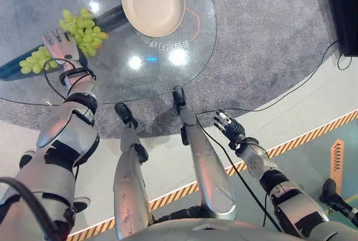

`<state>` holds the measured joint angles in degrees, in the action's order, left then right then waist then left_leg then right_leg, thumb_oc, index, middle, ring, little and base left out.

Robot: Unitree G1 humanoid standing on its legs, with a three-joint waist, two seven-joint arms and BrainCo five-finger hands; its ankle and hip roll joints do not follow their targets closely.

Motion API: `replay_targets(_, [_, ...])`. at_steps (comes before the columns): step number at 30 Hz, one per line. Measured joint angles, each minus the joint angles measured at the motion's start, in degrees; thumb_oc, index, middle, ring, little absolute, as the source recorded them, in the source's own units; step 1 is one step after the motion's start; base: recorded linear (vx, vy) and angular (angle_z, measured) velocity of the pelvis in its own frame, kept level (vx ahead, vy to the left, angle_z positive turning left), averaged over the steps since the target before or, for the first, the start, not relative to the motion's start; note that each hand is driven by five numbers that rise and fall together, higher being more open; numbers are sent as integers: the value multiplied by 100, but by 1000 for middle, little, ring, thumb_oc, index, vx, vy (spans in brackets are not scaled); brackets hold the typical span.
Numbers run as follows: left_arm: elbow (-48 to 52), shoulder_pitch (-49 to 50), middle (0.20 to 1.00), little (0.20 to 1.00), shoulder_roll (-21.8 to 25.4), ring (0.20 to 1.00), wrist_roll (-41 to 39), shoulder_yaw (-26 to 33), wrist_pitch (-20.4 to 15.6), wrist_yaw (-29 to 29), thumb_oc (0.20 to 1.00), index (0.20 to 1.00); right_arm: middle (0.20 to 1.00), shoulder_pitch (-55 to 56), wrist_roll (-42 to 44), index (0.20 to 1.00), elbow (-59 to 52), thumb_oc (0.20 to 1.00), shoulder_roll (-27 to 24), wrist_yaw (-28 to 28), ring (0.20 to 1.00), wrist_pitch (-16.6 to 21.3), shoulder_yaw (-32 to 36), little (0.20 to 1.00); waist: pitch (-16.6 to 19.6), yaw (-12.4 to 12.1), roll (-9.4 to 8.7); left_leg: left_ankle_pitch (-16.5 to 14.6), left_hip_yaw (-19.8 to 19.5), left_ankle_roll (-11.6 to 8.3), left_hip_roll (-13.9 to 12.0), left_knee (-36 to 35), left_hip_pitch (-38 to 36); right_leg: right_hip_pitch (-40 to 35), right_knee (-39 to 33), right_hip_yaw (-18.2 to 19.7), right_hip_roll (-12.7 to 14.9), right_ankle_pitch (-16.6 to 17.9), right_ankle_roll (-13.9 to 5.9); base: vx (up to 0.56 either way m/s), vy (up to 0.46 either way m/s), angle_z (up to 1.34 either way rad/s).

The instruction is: Pick up fruits into the plate

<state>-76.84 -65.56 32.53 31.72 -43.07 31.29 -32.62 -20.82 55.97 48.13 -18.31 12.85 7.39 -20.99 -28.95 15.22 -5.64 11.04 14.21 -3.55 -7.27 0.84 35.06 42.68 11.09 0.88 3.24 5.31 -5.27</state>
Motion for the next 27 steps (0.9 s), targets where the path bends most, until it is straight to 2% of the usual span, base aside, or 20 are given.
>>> replay_targets(1, [-8, -17, 1000, 1000, 0, 1000, 3, 0, 10, 5, 1000, 1000, 1000, 0, 38, 1000, -17, 1000, 7, 11, 1000, 3, 1, 1000, 0, 7, 0, 0, -12, 0, 0, 10, 17, 9, 0, -5, 0, 0, 0, 0, -50, 5])
replay_targets(2, [-57, -90, 282, 282, -4, 282, 36, -22, 16, 26, 282, 282, 1000, 0, 100, 1000, -47, 1000, 12, 33, 1000, 15, 1, 1000, 3, 13, -4, -8, -35, -8, -9, 76, 102, 53, 3, -17, 0, 0, 0, 0, 0, 0])
replay_targets(3, [-82, -135, 200, 200, 3, 200, 105, -58, 17, 28, 200, 200, 1000, -2, 140, 1000, -47, 1000, 16, 42, 1000, 17, 1, 1000, 18, 3, -29, -7, -27, -8, -9, 91, 156, 116, 21, -8, 0, 0, 1, 0, 0, 0])
replay_targets(18, [-92, -235, 200, 200, 127, 200, 208, -273, 65, 193, 200, 200, 1000, -2, 262, 1000, -167, 1000, 24, 142, 1000, 20, 5, 1000, 18, 5, -30, -2, -38, -3, -9, 98, 231, 197, 48, -9, 4, 1, 2, 0, 0, 0])
replay_targets(22, [-75, -247, 200, 200, 151, 200, 5, -272, -195, 173, 200, 200, 1000, -2, 258, 1000, -197, 1000, 40, 139, 1000, 20, 2, 1000, 18, 1, -30, 5, -63, -1, -9, 99, 203, 147, 54, -30, 9, 7, 9, 2, 16, 2])
replay_targets(27, [32, -189, 200, 200, 147, 200, -857, -266, -934, 281, 200, 200, 1000, -9, 232, 1000, -200, 1000, 166, 100, 1000, 20, -8, 1000, 18, -46, -30, 5, -118, -3, -9, 79, -190, -294, -1, -110, 16, 8, 11, 14, 21, 4])
